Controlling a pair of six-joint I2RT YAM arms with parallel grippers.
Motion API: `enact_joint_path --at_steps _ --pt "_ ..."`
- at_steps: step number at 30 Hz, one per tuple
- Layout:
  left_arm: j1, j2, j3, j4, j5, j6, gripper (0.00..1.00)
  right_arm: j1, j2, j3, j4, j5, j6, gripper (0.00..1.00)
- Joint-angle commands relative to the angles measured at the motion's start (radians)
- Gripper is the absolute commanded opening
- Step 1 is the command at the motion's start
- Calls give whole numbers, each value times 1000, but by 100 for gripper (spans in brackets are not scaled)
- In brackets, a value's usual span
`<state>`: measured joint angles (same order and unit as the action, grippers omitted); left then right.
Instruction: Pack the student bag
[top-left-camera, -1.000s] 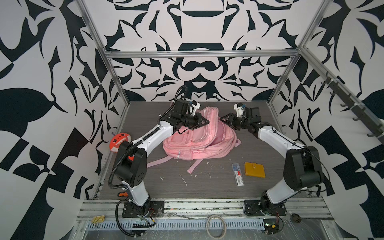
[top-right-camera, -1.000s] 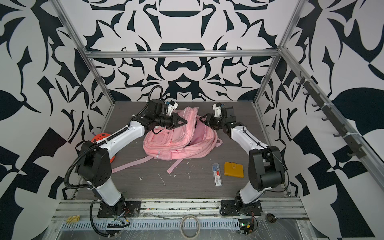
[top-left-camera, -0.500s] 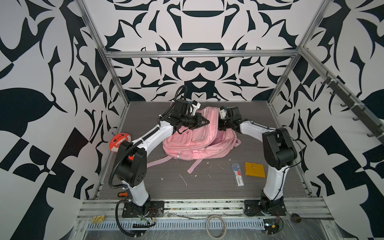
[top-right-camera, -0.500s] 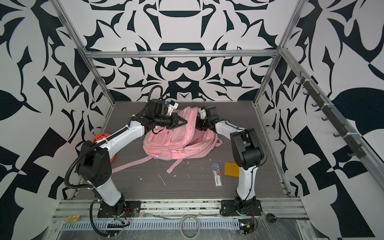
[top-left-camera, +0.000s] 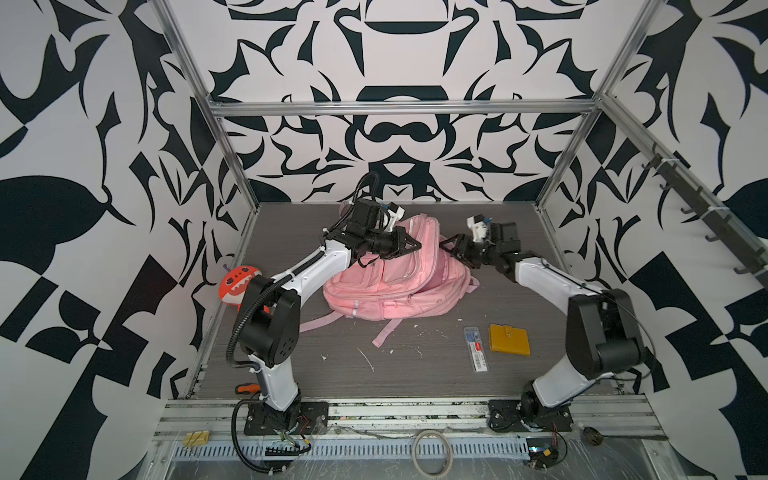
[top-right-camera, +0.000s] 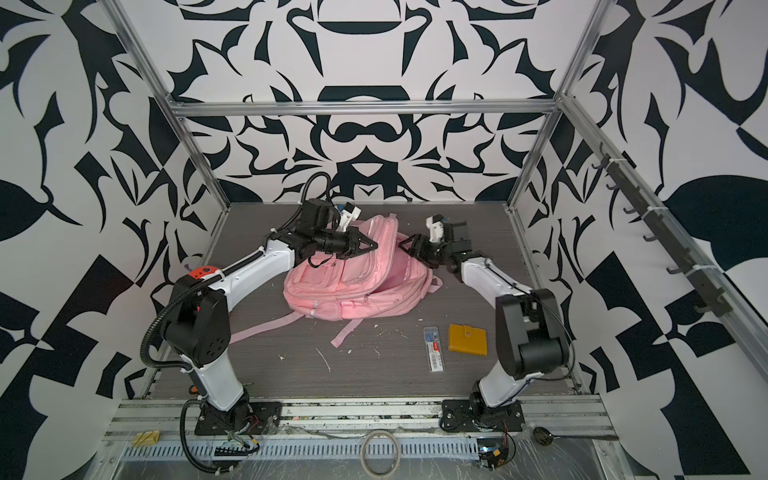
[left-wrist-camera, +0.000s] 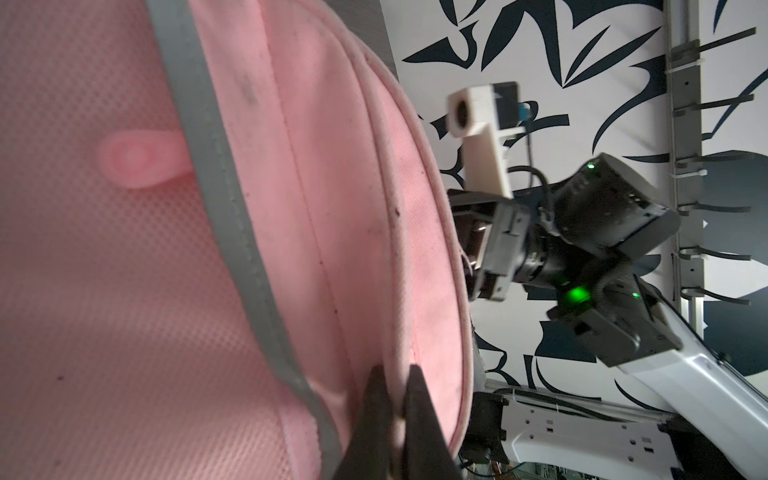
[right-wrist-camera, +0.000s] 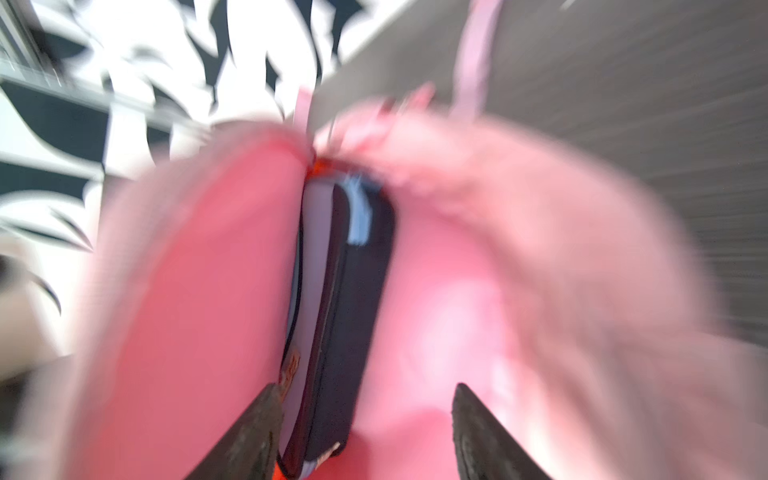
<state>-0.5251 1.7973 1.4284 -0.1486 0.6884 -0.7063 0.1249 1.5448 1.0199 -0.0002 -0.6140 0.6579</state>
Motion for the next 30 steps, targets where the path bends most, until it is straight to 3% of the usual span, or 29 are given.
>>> enact_joint_path --at_steps 1,2,5,10,15,20,24,26,30 --pt "8 41 51 -20 -31 39 0 -16 -132 8 -129 49 -134 68" --pt "7 52 53 -25 -34 39 0 -16 -158 17 -174 71 -176 68" --pt "7 81 70 -61 -55 45 27 -15 -221 21 -248 86 -247 68" --pt "7 24 41 -141 -122 82 54 42 -292 0 -351 118 -373 68" --pt "7 -111 -69 -354 -219 136 59 196 -303 20 -490 211 -489 68" --pt "13 -294 -286 -517 -324 122 62 361 -312 -12 -542 310 -458 69" --pt "45 -455 -485 -485 -319 55 94 493 -289 -33 -538 381 -382 74" --pt "87 -487 -551 -457 -288 20 99 547 -255 -32 -515 411 -343 77" --pt "156 -493 -623 -330 -240 -42 100 618 -155 6 -478 491 -277 78"
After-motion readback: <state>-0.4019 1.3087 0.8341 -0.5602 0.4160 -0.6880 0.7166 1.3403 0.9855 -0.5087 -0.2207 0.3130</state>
